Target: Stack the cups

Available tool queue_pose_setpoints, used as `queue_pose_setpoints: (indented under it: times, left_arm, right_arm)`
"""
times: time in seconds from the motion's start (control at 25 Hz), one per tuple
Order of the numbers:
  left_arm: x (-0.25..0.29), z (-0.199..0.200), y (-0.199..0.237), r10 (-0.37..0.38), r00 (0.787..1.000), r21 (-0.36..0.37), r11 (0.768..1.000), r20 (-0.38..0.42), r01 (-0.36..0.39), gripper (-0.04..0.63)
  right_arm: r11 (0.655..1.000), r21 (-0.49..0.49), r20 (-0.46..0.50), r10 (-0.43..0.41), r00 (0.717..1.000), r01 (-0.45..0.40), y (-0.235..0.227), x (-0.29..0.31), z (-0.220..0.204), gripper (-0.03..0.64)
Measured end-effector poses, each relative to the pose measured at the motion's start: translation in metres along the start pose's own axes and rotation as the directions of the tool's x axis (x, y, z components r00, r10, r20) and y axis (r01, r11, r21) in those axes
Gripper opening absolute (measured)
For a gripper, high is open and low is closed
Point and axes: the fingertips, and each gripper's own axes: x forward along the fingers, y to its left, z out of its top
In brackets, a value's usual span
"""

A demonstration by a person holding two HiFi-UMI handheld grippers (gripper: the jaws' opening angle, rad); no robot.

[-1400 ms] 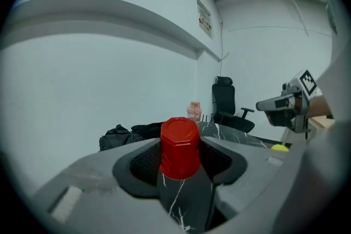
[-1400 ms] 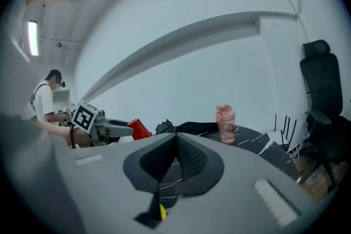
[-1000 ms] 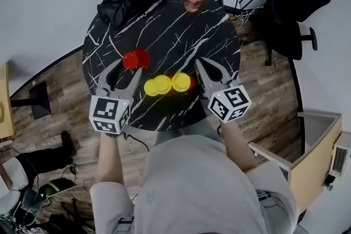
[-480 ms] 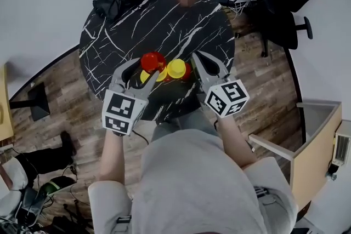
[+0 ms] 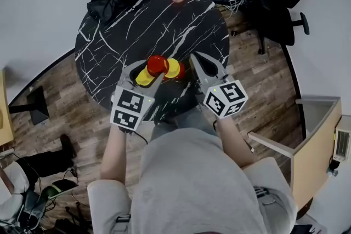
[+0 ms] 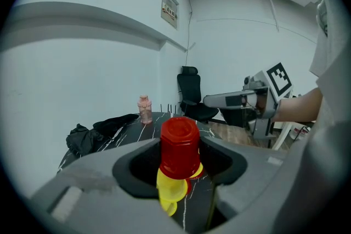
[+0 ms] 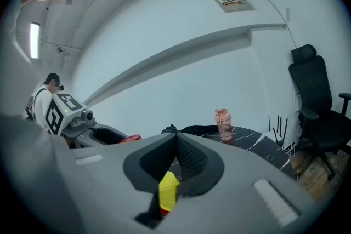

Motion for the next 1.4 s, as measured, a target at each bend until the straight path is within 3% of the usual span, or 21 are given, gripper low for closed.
queue_pose_setpoints:
  times: [0.48,1.4]
  left_arm:
    - [0.014,-0.004,-0.003,-0.008,1.000,-0.022,1.000,-0.028,0.007,0.227]
    - [0.014,-0.005,-0.003,-0.006,1.000,0.003,1.000,-0.017,0.006,0.250]
  right_arm:
    - [1.000,0.008,-0.008,0.001,1.000,-0.001,-0.014,-0.003,0.000,0.000]
    - [1.000,0.002,-0.006,0.007,1.000,-0.007,-0.018,-0.003,0.004,0.000]
